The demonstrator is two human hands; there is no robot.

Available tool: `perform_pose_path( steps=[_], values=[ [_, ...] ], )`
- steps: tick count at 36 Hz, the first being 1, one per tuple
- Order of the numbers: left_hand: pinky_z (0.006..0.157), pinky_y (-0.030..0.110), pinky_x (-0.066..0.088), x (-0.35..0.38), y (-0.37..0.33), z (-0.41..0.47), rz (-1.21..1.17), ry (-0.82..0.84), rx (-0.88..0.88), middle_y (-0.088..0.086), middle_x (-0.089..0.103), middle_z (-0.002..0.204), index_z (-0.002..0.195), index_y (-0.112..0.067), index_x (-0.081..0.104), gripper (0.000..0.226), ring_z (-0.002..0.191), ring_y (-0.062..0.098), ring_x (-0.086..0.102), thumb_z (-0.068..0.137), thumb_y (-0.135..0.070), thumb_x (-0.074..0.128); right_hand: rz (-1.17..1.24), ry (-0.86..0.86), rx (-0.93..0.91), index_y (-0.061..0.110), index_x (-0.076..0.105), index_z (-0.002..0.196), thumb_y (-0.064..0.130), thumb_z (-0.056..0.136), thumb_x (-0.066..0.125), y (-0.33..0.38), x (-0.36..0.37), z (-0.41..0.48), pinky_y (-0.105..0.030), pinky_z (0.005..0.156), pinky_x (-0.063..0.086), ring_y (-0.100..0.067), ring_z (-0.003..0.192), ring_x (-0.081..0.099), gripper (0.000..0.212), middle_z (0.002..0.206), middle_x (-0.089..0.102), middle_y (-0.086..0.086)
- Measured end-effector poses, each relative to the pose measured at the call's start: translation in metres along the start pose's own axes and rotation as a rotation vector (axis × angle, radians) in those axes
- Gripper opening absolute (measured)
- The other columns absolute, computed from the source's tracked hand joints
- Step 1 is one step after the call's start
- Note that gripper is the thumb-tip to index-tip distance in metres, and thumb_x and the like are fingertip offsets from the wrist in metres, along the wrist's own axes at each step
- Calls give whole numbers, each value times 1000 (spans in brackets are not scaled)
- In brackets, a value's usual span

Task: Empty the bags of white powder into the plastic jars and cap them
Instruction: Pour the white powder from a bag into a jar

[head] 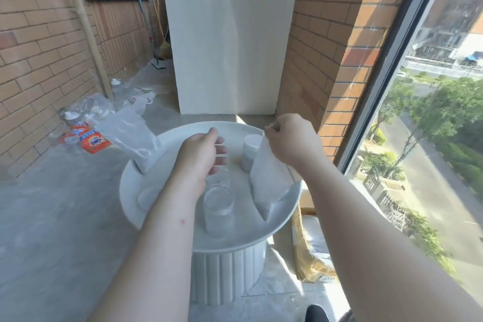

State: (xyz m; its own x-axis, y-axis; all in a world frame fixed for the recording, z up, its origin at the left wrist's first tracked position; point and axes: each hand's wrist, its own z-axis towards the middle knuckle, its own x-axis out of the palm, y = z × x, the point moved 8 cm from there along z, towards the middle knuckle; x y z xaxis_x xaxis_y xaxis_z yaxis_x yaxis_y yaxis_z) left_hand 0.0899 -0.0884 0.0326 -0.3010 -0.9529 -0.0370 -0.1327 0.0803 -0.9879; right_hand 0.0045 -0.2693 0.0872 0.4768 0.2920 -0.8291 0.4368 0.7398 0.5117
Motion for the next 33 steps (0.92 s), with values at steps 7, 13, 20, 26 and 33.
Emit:
perform_pose_path(
  steps=[7, 13, 20, 26, 33],
  values=[
    [55, 27, 43, 33, 10, 5, 48, 115, -25, 5, 66, 83, 97, -11, 59, 13, 58, 19, 68, 101, -19, 50, 265, 134, 128, 11, 43, 60, 33, 102, 47, -42, 44, -11, -30, 52, 28, -20, 56, 40, 48, 56, 41, -1],
    [59, 30, 54, 53, 14, 10, 137, 151, -25, 11, 71, 92, 96, -6, 62, 8, 68, 24, 73, 96, -14, 61, 653, 229, 303, 13, 77, 87, 40, 100, 53, -69, 43, -15, -21, 58, 43, -11, 65, 63, 39, 71, 73, 7],
    [64, 33, 59, 68, 11, 7, 151, 191, -17, 15, 73, 89, 100, 0, 63, 19, 71, 28, 75, 91, -16, 70, 688, 362, 236, 22, 79, 92, 46, 94, 65, -81, 36, -15, -31, 81, 51, -11, 77, 67, 28, 84, 77, 9],
    [69, 36, 60, 69, 14, 3, 164, 178, -11, 17, 73, 94, 99, -2, 64, 22, 68, 24, 75, 89, -20, 73, 684, 432, 165, 24, 79, 93, 39, 91, 71, -77, 36, -23, -22, 71, 48, -7, 74, 65, 17, 85, 77, 10],
    [69, 35, 60, 81, 18, -5, 127, 203, -8, 14, 75, 89, 100, -3, 63, 24, 70, 26, 75, 88, -21, 75, 699, 430, 132, 19, 80, 87, 31, 87, 78, -70, 37, -29, -9, 56, 44, -6, 65, 61, 12, 77, 74, 8]
  ],
)
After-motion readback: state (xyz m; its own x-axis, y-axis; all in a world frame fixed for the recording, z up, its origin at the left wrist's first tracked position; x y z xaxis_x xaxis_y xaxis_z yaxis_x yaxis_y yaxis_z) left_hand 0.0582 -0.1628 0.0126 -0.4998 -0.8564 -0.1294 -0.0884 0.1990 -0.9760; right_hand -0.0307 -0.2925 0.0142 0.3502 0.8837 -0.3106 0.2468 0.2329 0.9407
